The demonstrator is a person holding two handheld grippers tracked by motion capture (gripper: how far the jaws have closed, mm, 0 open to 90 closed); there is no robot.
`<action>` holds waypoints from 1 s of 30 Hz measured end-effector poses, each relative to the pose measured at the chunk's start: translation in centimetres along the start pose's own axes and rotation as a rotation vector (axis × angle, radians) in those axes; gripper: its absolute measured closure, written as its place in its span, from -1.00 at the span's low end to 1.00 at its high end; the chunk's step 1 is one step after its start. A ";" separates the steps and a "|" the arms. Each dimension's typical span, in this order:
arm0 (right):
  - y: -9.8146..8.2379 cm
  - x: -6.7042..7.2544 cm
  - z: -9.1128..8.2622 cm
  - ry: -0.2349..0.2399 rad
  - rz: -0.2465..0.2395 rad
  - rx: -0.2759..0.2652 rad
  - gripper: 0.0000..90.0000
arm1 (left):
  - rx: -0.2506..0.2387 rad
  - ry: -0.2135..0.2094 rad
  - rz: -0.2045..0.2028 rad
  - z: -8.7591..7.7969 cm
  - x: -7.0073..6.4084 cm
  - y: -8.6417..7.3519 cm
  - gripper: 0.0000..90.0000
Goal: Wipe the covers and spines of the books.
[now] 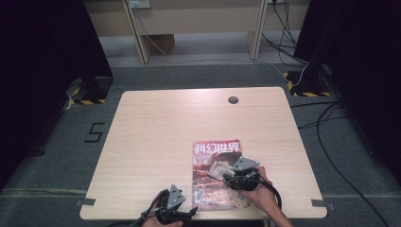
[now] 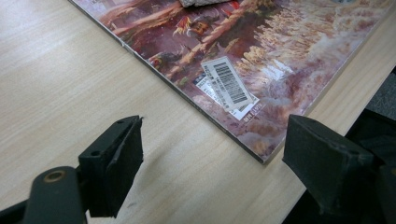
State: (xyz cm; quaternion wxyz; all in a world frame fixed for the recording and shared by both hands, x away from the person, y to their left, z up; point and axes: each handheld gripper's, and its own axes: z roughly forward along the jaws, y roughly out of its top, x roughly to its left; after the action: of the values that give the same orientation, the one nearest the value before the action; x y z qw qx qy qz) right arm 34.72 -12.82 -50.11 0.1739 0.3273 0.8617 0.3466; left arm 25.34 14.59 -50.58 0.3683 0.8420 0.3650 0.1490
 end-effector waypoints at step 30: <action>1.3 5.7 0.8 0.085 -0.097 -0.005 0.13 | 0.006 0.006 -0.005 0.1 0.1 0.0 -0.60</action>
State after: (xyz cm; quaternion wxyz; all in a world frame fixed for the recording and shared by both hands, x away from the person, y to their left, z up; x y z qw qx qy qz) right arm 31.61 -7.82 -50.18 0.1546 0.2700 0.8823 0.3533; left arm 25.45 14.61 -50.69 0.3650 0.8418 0.3687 0.1492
